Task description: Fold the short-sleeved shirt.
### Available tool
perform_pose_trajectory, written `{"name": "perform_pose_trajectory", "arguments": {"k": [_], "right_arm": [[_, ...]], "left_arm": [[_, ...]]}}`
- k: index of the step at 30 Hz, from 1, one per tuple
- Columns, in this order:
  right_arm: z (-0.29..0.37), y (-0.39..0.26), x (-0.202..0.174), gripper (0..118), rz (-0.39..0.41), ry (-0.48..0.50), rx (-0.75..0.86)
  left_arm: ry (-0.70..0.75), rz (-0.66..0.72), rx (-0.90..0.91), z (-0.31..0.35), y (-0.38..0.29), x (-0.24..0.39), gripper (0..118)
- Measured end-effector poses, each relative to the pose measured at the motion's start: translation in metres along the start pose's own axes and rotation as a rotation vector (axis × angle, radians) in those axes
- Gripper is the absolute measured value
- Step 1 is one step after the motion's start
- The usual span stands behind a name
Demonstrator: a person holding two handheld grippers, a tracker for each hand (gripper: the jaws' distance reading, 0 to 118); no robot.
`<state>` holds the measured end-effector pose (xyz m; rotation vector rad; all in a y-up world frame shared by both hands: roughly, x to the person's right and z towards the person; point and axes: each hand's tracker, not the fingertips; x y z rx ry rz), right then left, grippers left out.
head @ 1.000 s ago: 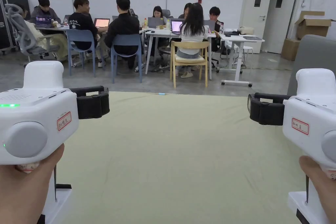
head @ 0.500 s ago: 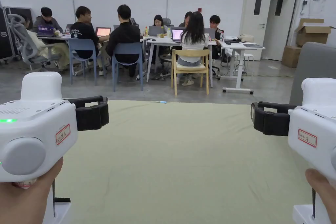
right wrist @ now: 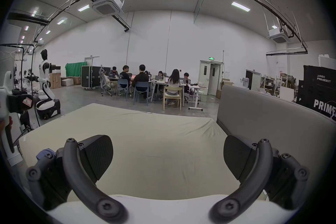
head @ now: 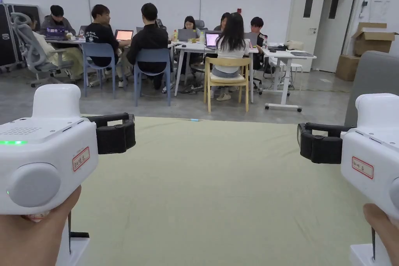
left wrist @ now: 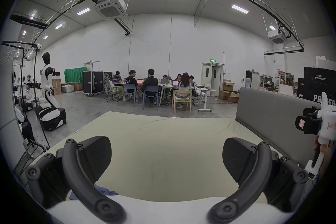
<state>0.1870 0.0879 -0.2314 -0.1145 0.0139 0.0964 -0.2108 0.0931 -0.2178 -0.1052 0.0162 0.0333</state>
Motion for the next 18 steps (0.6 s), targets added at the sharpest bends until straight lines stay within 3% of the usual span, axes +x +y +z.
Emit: {"name": "perform_pose_trajectory", "arguments": {"k": [18], "right_arm": [[-0.0075,-0.0054,-0.0036,118,0.003,0.021,-0.042]], "left_arm": [[0.003,-0.007,0.006,0.0074,0.0011,0.0031,118]]}}
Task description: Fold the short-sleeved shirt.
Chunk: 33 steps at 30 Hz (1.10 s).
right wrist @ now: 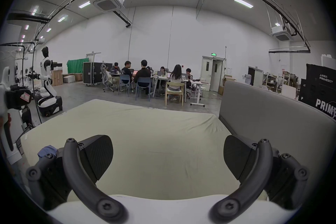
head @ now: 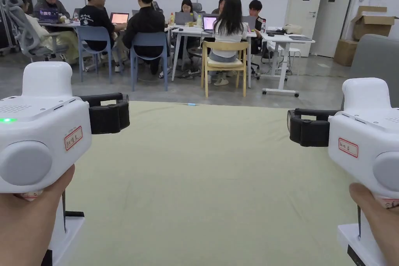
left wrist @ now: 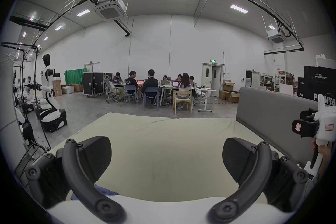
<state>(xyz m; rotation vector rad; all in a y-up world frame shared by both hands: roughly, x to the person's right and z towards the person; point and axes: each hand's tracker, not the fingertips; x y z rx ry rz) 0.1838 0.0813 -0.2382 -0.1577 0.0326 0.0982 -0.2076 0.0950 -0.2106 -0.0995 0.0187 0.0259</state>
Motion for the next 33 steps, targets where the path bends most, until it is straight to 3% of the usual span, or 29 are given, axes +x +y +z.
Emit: {"name": "perform_pose_trajectory", "arguments": {"k": [33], "right_arm": [[0.006,0.000,0.003,118,-0.018,-0.052,0.010]], "left_arm": [[0.027,-0.005,0.023,0.004,-0.006,0.006,118]]}}
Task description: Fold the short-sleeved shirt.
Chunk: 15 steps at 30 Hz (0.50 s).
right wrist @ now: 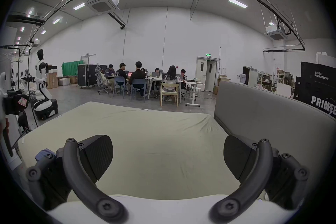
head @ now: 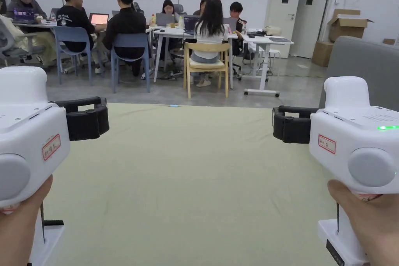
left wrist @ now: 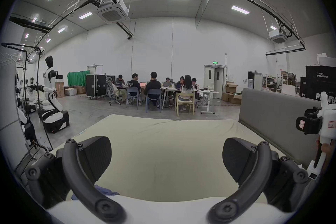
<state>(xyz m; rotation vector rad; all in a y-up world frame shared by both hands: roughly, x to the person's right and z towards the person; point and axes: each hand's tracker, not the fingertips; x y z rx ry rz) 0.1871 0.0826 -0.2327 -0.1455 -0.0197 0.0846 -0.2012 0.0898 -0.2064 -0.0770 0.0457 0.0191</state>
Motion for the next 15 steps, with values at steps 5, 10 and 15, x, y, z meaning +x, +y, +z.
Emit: {"name": "perform_pose_trajectory", "arguments": {"k": [5,10,15], "right_arm": [[-0.0022,-0.0012,0.0004,118,-0.020,-0.001,-0.004],[-0.0032,-0.0037,-0.0031,118,0.005,-0.025,-0.001],[-0.0029,-0.0053,-0.0037,118,0.001,-0.021,0.003]], "left_arm": [[0.003,0.009,-0.001,0.0007,0.0007,-0.0020,118],[0.007,0.005,0.000,0.0014,0.0012,-0.0029,118],[0.004,0.020,-0.011,-0.0013,-0.0025,-0.0056,118]]}}
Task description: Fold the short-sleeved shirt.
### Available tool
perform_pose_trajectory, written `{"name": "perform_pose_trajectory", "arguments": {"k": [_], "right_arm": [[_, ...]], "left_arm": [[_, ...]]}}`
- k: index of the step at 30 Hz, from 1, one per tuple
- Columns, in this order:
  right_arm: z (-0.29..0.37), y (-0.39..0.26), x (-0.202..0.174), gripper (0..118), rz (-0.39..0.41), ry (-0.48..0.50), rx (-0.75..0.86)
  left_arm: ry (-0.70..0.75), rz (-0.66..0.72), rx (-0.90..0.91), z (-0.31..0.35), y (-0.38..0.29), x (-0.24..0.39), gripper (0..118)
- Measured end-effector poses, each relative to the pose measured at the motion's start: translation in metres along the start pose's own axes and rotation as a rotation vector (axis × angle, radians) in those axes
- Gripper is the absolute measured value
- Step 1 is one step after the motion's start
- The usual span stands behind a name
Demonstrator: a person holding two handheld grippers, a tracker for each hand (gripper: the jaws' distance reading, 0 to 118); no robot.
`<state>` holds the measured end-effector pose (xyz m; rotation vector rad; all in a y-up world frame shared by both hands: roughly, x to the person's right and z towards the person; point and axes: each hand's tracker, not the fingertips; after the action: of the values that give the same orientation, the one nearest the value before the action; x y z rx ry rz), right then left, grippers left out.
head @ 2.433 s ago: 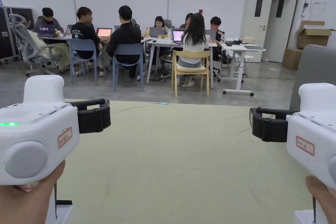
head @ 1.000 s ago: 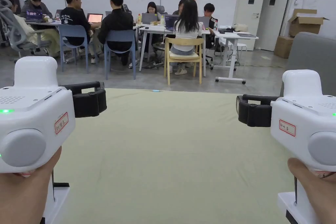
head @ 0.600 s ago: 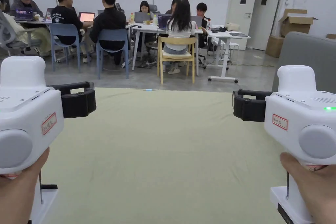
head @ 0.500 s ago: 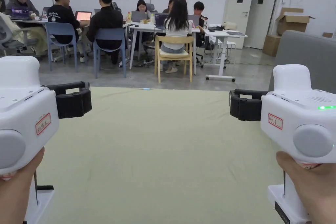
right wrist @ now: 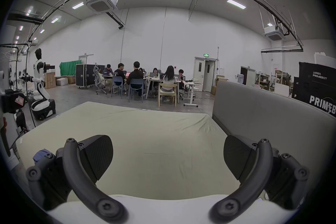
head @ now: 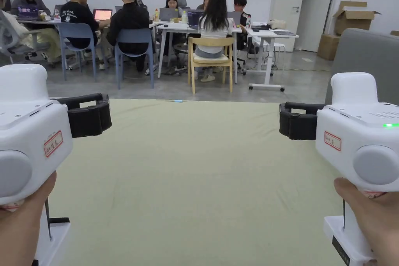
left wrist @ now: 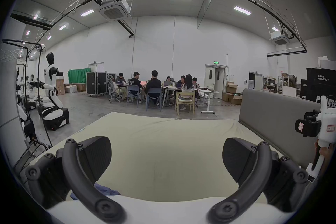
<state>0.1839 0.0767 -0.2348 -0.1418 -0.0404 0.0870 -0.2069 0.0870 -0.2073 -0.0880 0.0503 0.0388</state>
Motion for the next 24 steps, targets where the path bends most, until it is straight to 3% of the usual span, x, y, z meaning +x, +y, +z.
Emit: {"name": "perform_pose_trajectory", "arguments": {"k": [20,24], "right_arm": [[0.0018,-0.0001,0.0074,118,-0.058,0.049,0.019],[0.0005,0.0003,0.0058,118,-0.029,0.032,0.010]], "left_arm": [[-0.033,0.009,-0.006,-0.0063,0.0024,0.0029,118],[-0.032,0.031,-0.003,-0.0060,0.0023,0.0005,118]]}}
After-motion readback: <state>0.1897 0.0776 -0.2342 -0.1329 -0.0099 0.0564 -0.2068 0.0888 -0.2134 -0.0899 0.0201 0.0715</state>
